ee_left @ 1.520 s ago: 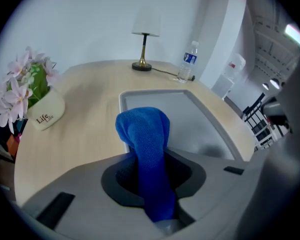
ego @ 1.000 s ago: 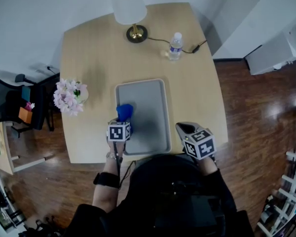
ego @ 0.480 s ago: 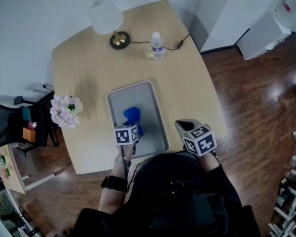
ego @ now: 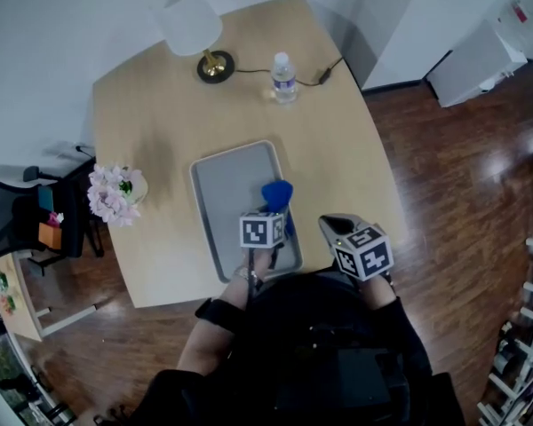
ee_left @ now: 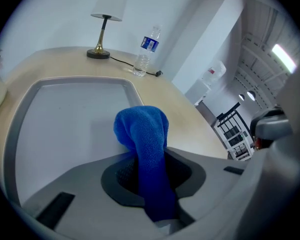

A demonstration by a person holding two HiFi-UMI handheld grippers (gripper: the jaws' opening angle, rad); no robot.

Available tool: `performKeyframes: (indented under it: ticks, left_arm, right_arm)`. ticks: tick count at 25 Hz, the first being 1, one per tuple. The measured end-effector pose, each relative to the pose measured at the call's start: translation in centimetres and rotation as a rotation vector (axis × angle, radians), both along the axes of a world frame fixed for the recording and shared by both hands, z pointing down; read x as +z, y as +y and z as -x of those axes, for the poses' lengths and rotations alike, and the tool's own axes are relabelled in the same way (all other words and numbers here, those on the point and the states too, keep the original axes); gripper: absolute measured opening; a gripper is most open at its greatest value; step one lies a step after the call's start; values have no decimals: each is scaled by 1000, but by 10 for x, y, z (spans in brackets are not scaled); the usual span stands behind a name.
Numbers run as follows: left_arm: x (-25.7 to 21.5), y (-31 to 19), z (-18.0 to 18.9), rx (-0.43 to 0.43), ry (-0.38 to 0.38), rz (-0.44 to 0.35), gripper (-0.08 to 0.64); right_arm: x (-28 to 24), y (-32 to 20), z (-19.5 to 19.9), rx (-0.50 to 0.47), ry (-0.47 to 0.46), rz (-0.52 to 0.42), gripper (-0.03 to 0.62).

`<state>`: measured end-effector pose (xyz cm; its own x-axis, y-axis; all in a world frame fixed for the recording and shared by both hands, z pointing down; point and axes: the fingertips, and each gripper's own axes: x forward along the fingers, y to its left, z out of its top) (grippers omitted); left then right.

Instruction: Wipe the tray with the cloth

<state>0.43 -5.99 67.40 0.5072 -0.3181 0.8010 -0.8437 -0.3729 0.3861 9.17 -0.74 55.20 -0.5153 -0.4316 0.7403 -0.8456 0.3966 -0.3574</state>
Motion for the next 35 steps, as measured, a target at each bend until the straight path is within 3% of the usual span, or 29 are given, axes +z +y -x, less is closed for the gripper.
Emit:
performKeyframes:
  ticks: [5, 9, 13, 16, 28, 35]
  left_arm:
    - [-16, 7, 27, -24, -2, -27, 100]
    - [-25, 25, 99, -96, -82, -65, 100]
    - [-14, 54, 180, -163, -216, -34, 100]
    - [-3, 67, 202, -167, -231, -8, 100]
    - [8, 66, 184, -172, -200, 17, 100]
    - [1, 52, 96, -113, -53, 18, 100]
  right_arm:
    - [-3, -4, 10, -29, -1, -2, 6]
    - [-2, -4, 25, -78, 0, -2, 6]
    - [0, -4, 44, -129, -4, 6, 6]
    - [1, -3, 54, -152, -2, 10, 6]
    - [2, 0, 40, -105, 18, 14, 6]
    - [3, 2, 28, -78, 21, 20, 6]
